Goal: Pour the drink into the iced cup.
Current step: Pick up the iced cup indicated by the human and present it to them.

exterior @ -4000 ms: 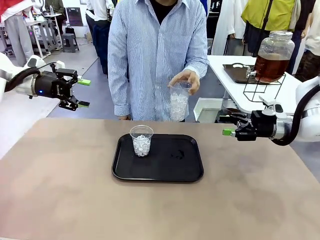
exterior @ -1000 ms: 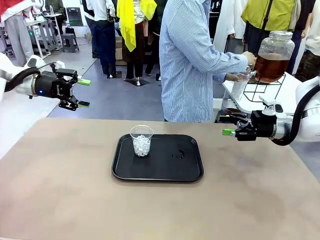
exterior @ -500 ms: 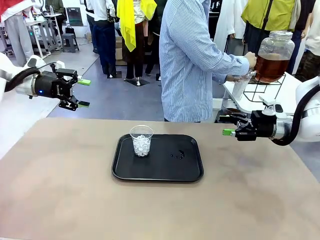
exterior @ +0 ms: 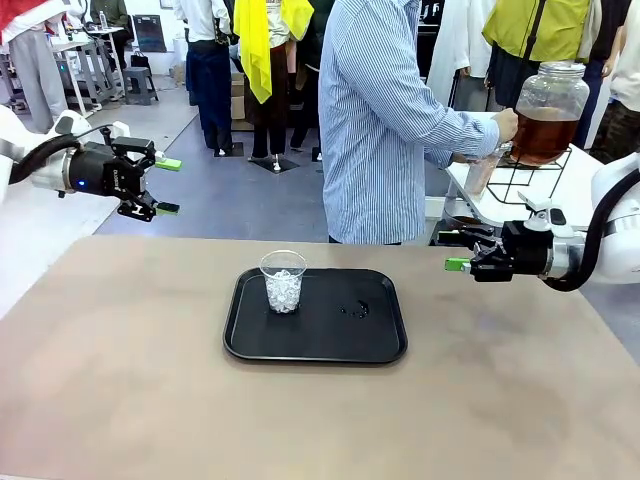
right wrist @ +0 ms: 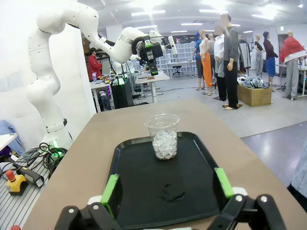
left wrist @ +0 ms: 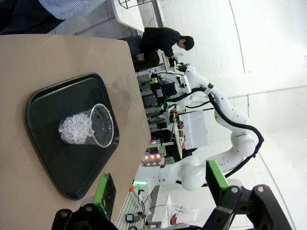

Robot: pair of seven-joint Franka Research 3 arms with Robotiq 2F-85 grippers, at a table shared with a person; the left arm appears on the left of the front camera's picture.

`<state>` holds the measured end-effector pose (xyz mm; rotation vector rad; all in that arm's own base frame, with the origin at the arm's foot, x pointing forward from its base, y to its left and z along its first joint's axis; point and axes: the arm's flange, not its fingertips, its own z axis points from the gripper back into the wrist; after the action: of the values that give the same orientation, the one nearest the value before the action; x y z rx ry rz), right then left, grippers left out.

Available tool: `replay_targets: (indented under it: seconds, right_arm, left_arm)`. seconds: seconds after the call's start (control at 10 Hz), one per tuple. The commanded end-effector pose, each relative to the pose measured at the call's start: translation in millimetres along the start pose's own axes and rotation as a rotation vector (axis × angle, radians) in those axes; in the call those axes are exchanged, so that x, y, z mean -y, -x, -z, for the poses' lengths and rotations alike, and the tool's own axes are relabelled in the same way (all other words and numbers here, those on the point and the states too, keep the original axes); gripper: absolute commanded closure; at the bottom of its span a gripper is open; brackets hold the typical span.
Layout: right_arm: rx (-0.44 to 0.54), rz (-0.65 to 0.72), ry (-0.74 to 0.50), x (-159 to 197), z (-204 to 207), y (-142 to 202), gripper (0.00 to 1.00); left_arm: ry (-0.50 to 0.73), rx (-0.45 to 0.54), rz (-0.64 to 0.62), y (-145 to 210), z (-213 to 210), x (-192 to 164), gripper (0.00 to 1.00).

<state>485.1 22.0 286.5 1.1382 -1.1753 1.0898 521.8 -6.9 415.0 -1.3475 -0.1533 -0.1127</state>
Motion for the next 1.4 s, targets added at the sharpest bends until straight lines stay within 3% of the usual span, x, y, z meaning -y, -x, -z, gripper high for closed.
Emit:
replay_targets:
  seconds: [0.0,1.3]
  right_arm:
    - [-0.003,-0.008,-0.003,2.3,2.0,-3.4,0.0]
    - [-0.003,-0.008,-0.003,2.3,2.0,-3.4,0.0]
  left_arm:
    - [-0.004,0.005,0.002,2.6,0.4,2.2,0.0]
    - [-0.004,0.005,0.002,2.6,0.4,2.2,0.0]
